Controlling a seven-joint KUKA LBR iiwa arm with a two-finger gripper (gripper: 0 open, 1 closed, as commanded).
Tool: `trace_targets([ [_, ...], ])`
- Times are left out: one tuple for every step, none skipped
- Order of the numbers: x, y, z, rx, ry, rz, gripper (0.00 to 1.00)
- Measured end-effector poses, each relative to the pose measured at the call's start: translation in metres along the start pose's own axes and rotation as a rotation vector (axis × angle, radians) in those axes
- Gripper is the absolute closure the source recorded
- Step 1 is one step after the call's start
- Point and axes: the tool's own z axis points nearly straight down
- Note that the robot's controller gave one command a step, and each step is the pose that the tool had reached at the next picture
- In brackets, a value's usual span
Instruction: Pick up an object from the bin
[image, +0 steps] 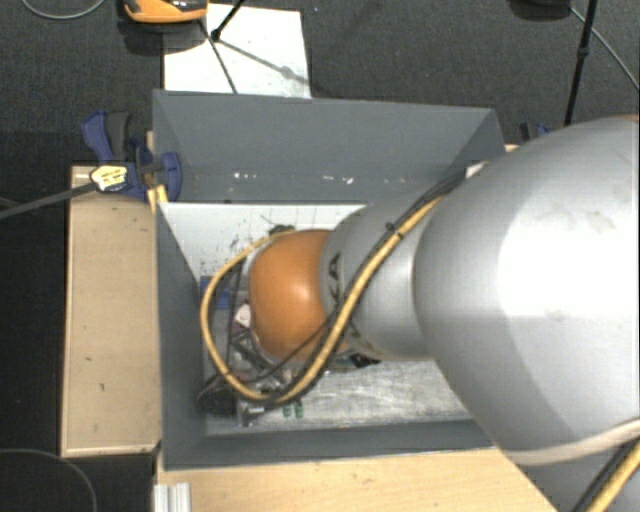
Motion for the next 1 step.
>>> trace_targets([
  [-0.0681,0.0032,-0.0031,0.003,-0.003,0.015,1.0],
])
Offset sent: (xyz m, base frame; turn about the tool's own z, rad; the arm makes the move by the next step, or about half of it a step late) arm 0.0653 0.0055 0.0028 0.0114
